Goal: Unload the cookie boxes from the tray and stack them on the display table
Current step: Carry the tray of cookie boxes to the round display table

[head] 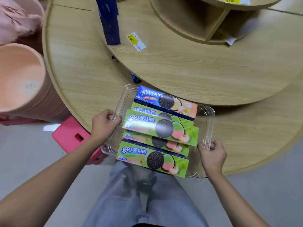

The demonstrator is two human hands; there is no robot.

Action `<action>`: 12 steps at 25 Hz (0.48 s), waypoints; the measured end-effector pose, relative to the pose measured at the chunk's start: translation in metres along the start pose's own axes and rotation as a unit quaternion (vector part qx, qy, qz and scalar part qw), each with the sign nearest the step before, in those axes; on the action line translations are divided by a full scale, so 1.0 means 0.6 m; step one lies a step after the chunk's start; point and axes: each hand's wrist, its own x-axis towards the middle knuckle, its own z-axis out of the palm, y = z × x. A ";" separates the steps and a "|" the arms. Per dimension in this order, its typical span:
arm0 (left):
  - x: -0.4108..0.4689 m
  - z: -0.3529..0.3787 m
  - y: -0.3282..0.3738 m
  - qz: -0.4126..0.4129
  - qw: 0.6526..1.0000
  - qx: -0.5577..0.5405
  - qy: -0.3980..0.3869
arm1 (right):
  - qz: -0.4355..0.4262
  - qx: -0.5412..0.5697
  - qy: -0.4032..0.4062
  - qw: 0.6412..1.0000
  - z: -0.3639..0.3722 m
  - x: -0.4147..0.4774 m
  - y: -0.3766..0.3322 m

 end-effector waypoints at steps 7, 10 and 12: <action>0.065 -0.023 -0.018 0.042 0.995 -0.021 -0.083 | 0.008 -0.026 0.062 0.998 0.034 -0.048 -0.026; 0.068 -0.025 -0.018 0.051 0.993 -0.010 -0.107 | 0.012 -0.037 0.075 0.996 0.038 -0.058 -0.031; 0.067 -0.028 -0.015 0.041 0.992 -0.006 -0.116 | 0.012 -0.043 0.070 0.997 0.038 -0.061 -0.038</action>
